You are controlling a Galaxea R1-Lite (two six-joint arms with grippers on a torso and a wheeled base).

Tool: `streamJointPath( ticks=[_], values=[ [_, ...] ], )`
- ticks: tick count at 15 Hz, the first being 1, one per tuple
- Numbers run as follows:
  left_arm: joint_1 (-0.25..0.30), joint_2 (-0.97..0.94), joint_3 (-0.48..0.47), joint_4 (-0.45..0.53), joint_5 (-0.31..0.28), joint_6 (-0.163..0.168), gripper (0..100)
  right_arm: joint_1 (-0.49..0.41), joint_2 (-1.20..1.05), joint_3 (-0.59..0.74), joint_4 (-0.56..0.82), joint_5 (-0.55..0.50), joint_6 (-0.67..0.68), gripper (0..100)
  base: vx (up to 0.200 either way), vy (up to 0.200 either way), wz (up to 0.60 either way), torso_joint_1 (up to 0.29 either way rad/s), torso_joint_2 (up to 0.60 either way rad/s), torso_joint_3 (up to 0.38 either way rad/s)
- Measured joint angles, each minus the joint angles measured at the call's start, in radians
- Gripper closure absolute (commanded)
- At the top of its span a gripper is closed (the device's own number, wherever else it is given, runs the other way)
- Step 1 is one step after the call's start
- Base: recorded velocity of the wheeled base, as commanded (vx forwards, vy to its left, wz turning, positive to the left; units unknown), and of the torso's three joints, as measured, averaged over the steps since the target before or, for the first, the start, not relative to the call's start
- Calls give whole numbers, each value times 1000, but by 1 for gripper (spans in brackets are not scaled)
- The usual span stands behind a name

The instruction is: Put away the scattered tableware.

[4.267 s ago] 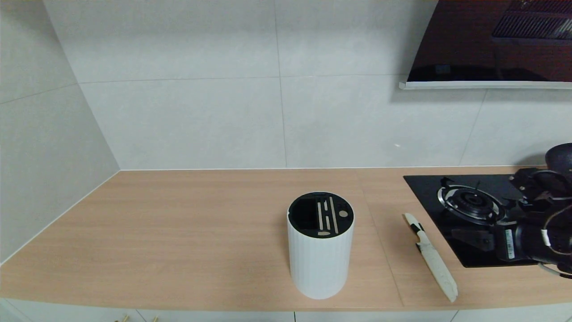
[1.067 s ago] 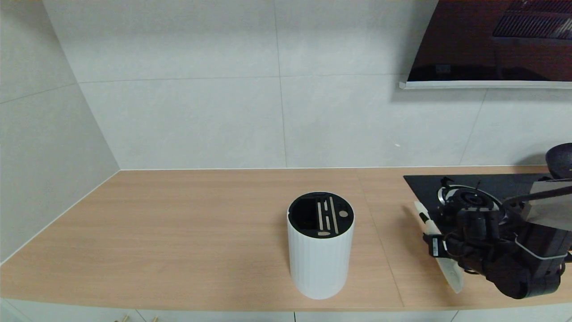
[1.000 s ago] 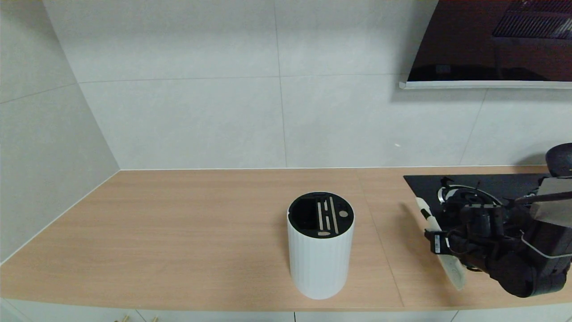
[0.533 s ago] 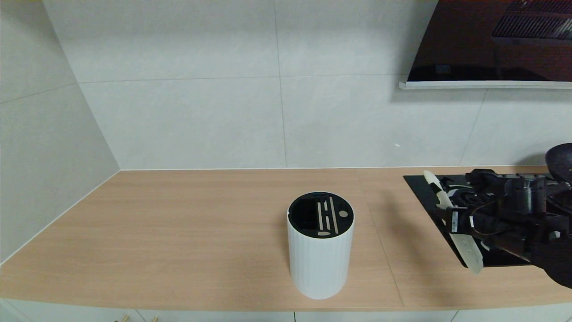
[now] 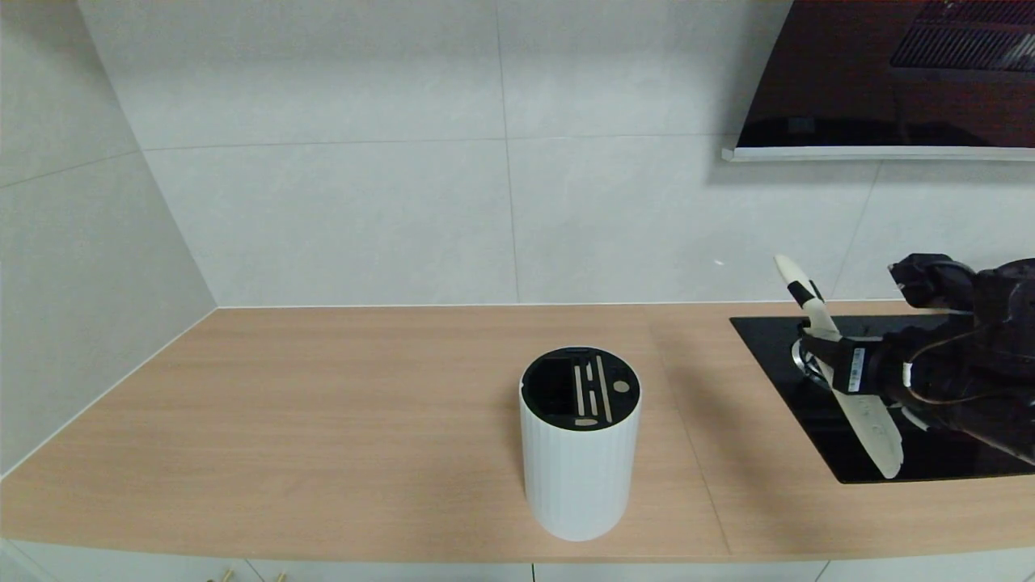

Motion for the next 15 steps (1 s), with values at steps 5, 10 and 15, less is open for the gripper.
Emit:
streamJointPath(
  ticks=[5,10,15],
  values=[
    [-20,228,-299,45,-172,39,0,136,-108,-253,250,-2,0,100,0,0,0,0,0,0],
    [-128,686,-648,41,-266,-6,0,317,-146,-321,269,-8,6,100,0,0,0,0,0,0],
    [-467,1026,-742,-264,-270,-376,0,471,-160,-266,236,-10,19,100,0,0,0,0,0,0]
  ],
)
